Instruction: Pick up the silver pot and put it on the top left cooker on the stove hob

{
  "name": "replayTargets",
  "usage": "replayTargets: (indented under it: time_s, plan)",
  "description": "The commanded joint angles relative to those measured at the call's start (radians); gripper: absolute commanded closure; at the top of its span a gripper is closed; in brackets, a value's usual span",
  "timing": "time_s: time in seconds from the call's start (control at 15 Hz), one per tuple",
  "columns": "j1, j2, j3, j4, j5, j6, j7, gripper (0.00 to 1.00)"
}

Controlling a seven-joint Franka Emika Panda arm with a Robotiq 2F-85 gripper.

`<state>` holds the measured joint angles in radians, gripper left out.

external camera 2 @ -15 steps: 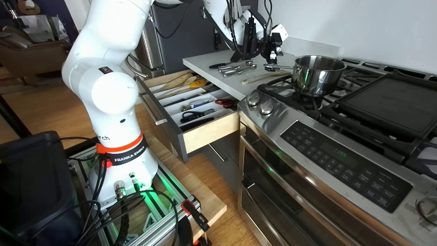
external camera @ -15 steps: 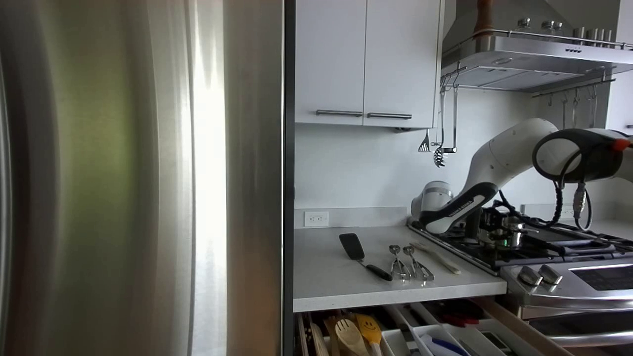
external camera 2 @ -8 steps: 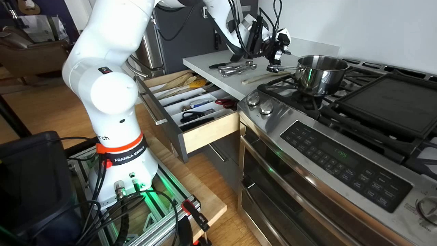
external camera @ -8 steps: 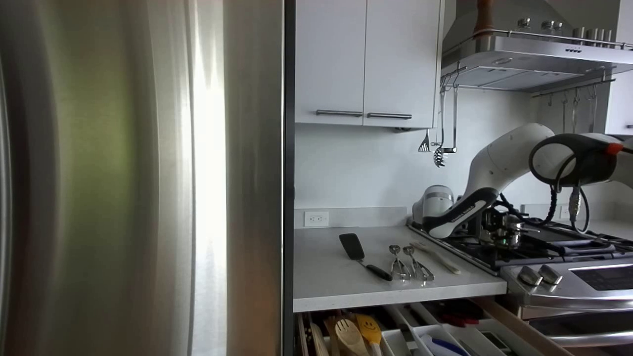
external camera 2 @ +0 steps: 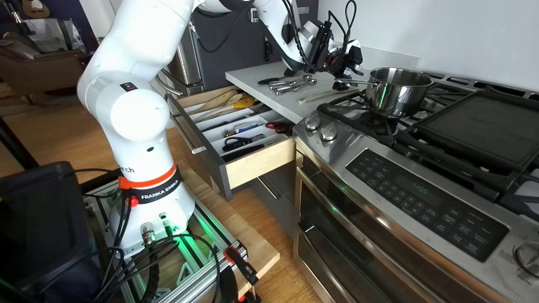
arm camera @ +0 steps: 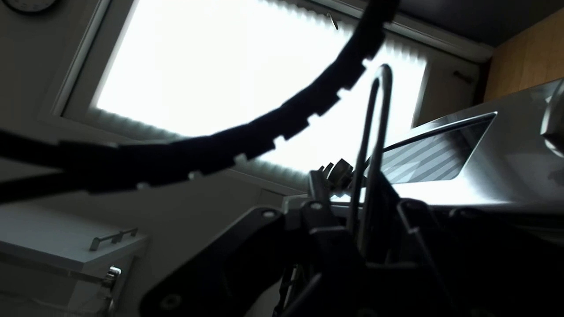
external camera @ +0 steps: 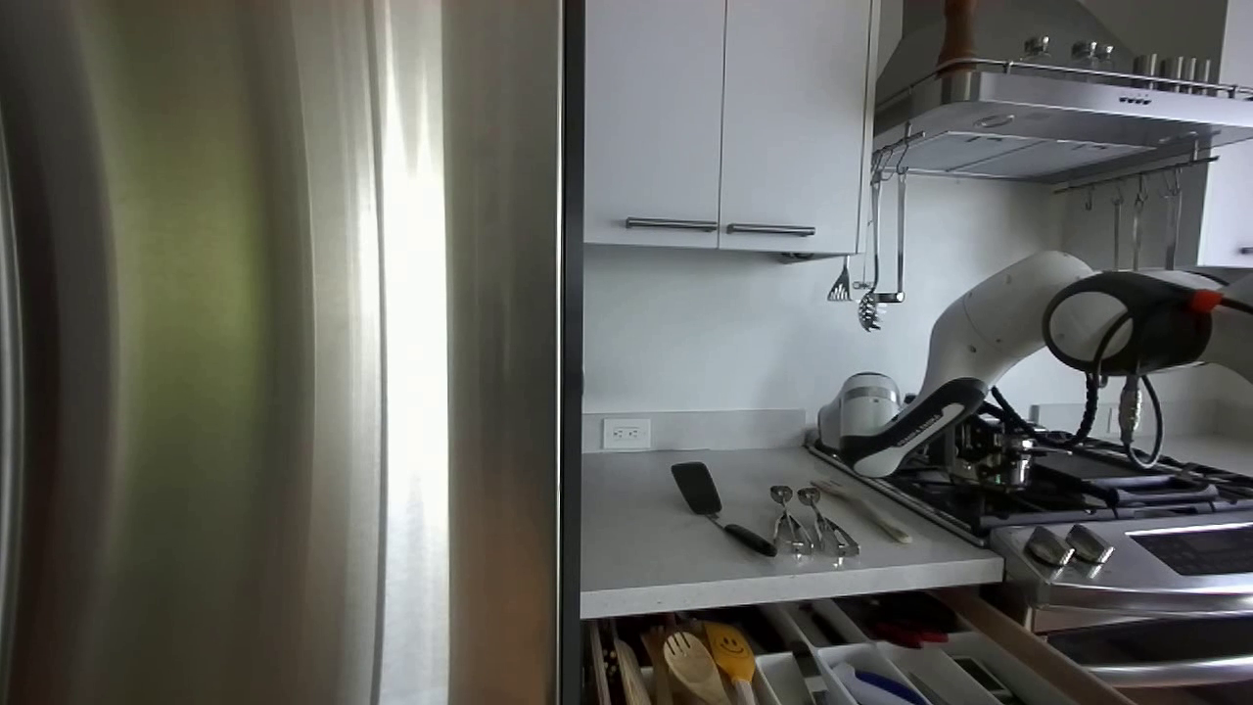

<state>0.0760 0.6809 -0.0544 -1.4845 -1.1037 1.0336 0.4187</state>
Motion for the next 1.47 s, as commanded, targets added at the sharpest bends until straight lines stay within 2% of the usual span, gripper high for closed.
replayTargets:
  time_s: [0.0, 0.07, 0.47, 1.07, 1.4]
  plan:
    - [-0.013, 0.015, 0.007, 0.022, -0.025, 0.017, -0.043, 0.93]
    - [-0.013, 0.015, 0.007, 0.023, -0.024, 0.018, -0.044, 1.00]
    - [-0.007, 0.005, 0.009, 0.044, -0.021, 0.012, 0.008, 0.98]
    - [0.041, -0.043, 0.019, 0.027, -0.052, 0.129, 0.213, 0.98]
    - [0.056, -0.021, 0.007, 0.106, -0.042, 0.081, 0.243, 0.98]
